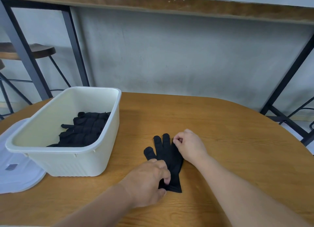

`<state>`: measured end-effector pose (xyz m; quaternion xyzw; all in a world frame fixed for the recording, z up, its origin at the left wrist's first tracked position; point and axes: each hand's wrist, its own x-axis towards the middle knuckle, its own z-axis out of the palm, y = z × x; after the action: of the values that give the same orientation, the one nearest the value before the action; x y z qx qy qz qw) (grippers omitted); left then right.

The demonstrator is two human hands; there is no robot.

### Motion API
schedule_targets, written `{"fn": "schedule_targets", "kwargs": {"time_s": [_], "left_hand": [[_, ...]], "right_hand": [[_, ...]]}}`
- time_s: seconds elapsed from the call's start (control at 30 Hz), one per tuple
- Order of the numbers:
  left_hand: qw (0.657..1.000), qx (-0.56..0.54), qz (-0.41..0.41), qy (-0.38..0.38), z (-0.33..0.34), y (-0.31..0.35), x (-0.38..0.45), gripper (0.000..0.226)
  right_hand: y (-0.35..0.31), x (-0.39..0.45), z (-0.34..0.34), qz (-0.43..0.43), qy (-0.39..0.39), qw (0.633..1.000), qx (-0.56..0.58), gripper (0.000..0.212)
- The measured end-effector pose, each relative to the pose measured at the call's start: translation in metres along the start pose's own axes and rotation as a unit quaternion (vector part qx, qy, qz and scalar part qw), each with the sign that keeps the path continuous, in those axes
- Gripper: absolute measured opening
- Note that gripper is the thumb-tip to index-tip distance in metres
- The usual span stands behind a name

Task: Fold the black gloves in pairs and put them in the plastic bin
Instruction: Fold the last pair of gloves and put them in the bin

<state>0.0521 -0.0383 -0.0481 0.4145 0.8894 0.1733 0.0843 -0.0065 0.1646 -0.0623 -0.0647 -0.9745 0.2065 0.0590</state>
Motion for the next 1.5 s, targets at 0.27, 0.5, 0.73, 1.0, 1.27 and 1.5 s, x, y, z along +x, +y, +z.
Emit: {"fn": "schedule_targets", "kwargs": {"time_s": [0.27, 0.5, 0.73, 1.0, 1.27, 1.5], "left_hand": [[0.999, -0.021, -0.023, -0.017, 0.002, -0.005, 0.001, 0.022], [0.999, -0.001, -0.013, 0.03, 0.007, -0.002, 0.003, 0.02], [0.998, -0.021, -0.026, 0.054, 0.011, -0.002, 0.0, 0.019], [0.994, -0.04, -0.044, 0.097, 0.023, 0.002, -0.009, 0.03], [0.979, -0.088, -0.073, 0.171, 0.027, 0.001, -0.012, 0.02], [0.977, -0.115, -0.084, 0.159, 0.025, 0.001, -0.025, 0.013]], "right_hand": [[0.005, -0.018, -0.012, 0.006, 0.055, 0.994, 0.097, 0.022], [-0.01, -0.106, -0.026, -0.086, -0.148, 0.974, 0.148, 0.012], [-0.006, -0.12, -0.021, -0.208, -0.094, 0.973, -0.029, 0.033], [-0.007, -0.107, -0.021, -0.081, -0.11, 0.979, 0.152, 0.017], [-0.006, -0.12, -0.02, -0.192, -0.07, 0.979, 0.015, 0.038], [-0.008, -0.124, -0.023, -0.155, -0.121, 0.979, 0.062, 0.017]]}}
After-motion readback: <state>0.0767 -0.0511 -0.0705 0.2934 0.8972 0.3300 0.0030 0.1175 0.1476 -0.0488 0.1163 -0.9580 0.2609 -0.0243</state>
